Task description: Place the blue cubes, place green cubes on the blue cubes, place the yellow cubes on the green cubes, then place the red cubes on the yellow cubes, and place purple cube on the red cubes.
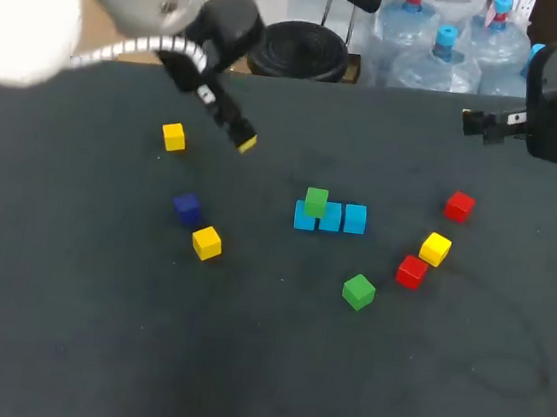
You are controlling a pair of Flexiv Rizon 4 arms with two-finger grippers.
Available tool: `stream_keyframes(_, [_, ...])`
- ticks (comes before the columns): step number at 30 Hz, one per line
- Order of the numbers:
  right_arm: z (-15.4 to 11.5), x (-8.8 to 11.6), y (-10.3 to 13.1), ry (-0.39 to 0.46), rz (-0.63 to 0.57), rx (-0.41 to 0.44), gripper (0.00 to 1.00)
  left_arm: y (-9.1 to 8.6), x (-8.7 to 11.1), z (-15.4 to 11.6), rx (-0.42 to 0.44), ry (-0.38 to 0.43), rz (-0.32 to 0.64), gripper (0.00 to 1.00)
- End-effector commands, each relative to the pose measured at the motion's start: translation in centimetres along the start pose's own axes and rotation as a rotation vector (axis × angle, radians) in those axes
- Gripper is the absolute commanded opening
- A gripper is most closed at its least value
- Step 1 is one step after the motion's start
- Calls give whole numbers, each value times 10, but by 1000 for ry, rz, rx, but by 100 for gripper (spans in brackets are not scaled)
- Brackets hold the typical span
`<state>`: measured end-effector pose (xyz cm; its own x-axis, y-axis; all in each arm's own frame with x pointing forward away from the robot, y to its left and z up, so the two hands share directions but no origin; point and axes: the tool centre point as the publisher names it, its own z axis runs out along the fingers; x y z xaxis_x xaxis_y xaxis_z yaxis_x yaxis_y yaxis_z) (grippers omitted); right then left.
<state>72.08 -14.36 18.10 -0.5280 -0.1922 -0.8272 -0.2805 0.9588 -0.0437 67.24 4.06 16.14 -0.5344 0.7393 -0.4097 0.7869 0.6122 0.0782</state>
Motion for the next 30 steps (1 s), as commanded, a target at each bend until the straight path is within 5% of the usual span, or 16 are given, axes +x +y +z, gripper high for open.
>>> stream_keyframes(1, [2,2,-1,-10,1,-4,100,-9,24,5,-354,-673,-85,100])
stream_keyframes(9, [2,2,-1,-10,1,-4,100,-7,12,15,-378,-725,-132,100])
stream_keyframes(19, [2,2,-1,-10,1,-4,100,18,-32,9,-345,-801,-162,100])
stream_keyframes(30, [2,2,-1,-10,1,-4,100,11,-54,17,-250,-819,-149,100])
